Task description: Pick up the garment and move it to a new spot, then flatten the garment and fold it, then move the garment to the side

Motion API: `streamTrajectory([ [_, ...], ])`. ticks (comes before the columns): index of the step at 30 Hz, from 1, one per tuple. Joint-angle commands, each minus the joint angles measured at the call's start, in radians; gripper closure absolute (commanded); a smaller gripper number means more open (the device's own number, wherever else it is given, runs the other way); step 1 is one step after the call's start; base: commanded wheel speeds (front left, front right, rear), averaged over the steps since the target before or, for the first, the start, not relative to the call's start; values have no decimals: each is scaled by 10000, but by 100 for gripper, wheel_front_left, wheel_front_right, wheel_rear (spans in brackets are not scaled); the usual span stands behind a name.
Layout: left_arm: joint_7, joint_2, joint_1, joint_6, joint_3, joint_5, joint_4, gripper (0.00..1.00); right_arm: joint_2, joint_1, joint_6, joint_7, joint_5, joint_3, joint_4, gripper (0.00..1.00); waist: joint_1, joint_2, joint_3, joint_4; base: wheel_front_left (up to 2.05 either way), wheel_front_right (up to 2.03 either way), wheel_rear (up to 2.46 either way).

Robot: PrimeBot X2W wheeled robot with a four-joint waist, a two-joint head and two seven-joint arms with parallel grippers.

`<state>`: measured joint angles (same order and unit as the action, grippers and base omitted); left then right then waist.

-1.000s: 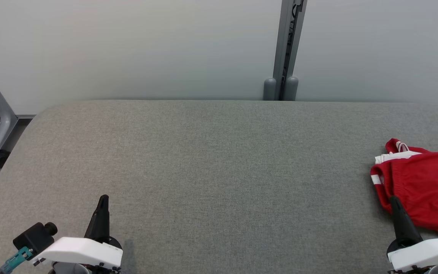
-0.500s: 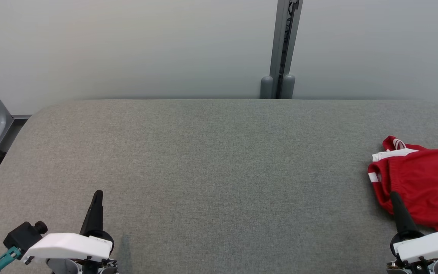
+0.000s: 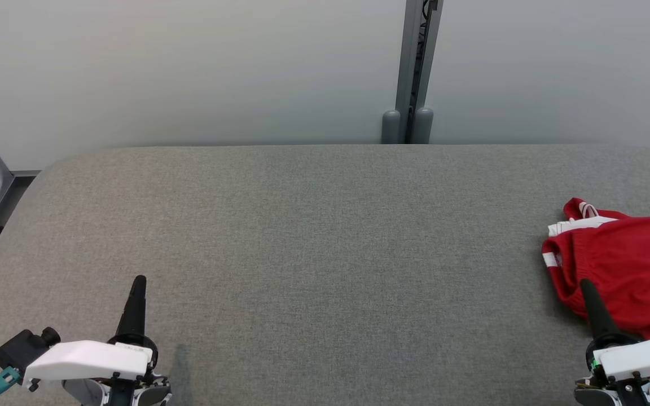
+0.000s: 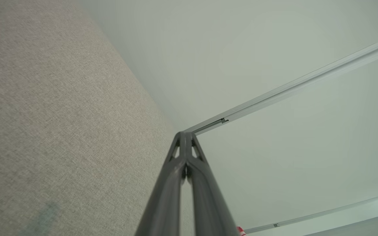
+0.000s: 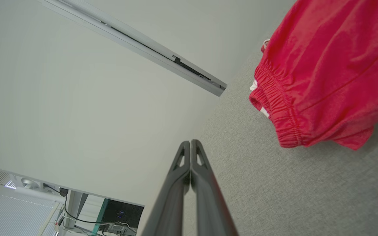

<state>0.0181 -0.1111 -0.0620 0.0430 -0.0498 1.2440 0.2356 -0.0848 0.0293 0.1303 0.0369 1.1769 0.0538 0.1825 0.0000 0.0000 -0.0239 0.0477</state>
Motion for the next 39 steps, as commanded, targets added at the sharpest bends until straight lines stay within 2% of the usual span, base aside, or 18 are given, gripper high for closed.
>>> streamTrajectory([
  [1, -54, -19, -282, 80, 136, 187, -68, 100, -28, 212, 6, 56, 222, 64, -31, 100, 0, 0, 6, -10, 0, 0, 0],
  [39, -916, 399, -465, 649, 1180, 2580, 47, 100, 215, 652, 7, 556, 3053, 447, 419, 100, 0, 0, 169, -298, 0, 0, 0],
])
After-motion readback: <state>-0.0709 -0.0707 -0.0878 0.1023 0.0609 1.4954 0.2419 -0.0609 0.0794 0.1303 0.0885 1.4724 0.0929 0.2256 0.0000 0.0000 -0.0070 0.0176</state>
